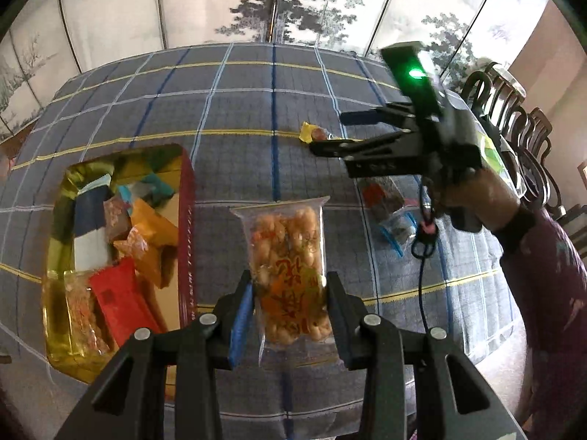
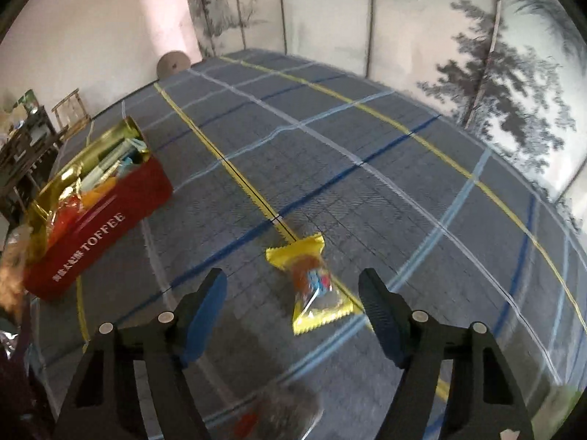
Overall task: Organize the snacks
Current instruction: 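Grasp the yellow candy with the right tool while the left tool holds the peanut bag, then carry the peanut bag with the left tool over the tin and lower it, then open the left tool to release the peanut bag into the tin, then carry the yellow candy with the right tool into the tin and release, then grasp the dark packet with the right tool while the left tool moves to the clear blue-clipped bag, then grasp the small clear bag with blue clips using the left tool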
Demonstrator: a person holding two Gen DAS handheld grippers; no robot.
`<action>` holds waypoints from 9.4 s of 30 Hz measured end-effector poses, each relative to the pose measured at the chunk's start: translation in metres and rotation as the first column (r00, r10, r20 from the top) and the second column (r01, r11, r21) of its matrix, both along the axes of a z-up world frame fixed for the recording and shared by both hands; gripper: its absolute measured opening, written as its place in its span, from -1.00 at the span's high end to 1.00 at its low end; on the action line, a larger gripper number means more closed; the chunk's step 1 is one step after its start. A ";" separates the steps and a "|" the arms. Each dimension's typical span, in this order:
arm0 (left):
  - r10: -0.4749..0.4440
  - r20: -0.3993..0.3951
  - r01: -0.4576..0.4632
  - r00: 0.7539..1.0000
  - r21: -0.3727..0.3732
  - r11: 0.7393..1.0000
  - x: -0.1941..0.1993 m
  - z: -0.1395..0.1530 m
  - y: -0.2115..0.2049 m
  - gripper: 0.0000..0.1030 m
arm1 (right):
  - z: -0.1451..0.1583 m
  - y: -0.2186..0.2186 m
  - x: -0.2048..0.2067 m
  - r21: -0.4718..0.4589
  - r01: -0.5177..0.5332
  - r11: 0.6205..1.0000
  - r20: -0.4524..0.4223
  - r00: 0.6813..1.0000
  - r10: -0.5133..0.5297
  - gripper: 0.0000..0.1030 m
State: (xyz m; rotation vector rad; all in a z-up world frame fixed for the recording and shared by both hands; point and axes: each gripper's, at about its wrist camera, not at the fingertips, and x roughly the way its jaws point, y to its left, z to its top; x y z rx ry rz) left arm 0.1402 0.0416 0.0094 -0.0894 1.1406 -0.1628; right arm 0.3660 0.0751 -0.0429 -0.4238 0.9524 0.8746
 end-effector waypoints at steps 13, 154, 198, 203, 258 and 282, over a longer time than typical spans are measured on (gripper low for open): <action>0.016 0.018 -0.016 1.000 0.023 1.000 -0.008 0.003 0.007 0.26 | 0.027 -0.014 -0.036 0.118 0.117 0.986 -0.004 0.993 -0.117 0.57; 0.273 0.340 -0.378 0.900 0.297 0.877 -0.064 0.010 0.144 -0.24 | 0.017 -0.126 -0.207 0.340 0.680 0.650 -0.002 0.692 -0.722 0.56; 0.411 0.319 -0.493 0.854 0.242 0.836 -0.158 0.002 0.220 -0.24 | 0.024 0.194 -0.238 0.272 0.177 0.946 -0.172 0.976 -0.133 0.51; 0.404 0.316 -0.485 0.858 0.243 0.840 -0.161 0.001 0.220 -0.24 | 0.017 0.203 -0.238 0.250 0.174 0.952 -0.166 0.977 -0.135 0.50; -0.333 0.275 0.254 0.902 0.288 0.924 -0.040 -0.001 -0.069 -0.24 | 0.030 -0.225 -0.164 0.094 0.728 0.679 0.047 0.678 -0.733 0.37; -0.655 -0.003 0.624 0.756 0.304 0.720 0.061 -0.089 -0.178 -0.24 | 0.004 -0.263 -0.169 0.153 0.773 0.615 -0.023 0.625 -0.780 0.37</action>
